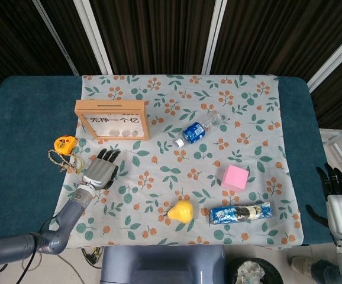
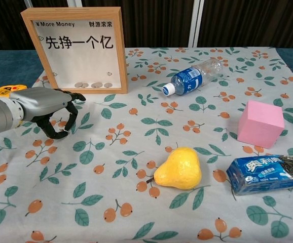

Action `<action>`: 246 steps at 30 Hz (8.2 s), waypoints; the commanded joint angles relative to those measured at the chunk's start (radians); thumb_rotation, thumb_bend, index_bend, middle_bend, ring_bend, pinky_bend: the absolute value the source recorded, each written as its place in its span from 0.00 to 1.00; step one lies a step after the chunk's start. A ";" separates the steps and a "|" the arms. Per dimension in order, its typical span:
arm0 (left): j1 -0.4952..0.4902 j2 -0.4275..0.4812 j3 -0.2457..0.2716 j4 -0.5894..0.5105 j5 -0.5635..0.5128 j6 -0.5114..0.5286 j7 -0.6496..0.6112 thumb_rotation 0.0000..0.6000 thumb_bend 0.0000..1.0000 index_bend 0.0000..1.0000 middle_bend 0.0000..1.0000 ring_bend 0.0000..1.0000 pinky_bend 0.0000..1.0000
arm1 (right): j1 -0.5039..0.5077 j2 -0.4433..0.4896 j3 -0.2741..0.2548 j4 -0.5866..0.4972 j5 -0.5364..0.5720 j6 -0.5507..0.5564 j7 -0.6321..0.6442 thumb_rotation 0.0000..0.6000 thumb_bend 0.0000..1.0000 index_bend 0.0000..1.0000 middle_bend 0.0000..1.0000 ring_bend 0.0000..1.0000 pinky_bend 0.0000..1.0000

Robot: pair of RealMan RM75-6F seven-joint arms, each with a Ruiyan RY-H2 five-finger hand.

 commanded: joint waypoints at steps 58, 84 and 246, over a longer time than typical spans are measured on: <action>-0.694 0.887 0.039 -0.312 -0.857 -0.620 -0.294 1.00 0.62 0.73 0.13 0.00 0.00 | 0.001 -0.006 0.011 -0.004 0.026 -0.005 0.000 1.00 0.30 0.08 0.00 0.00 0.00; -0.801 0.570 0.191 0.389 -0.564 -1.129 -0.705 1.00 0.69 0.77 0.14 0.00 0.00 | -0.006 -0.009 0.019 0.011 0.032 0.016 -0.031 1.00 0.30 0.08 0.00 0.00 0.00; -0.085 0.821 0.009 -0.316 0.237 0.037 -0.820 1.00 0.34 0.32 0.03 0.00 0.00 | -0.011 -0.002 0.027 -0.006 0.056 0.009 -0.031 1.00 0.30 0.08 0.00 0.00 0.00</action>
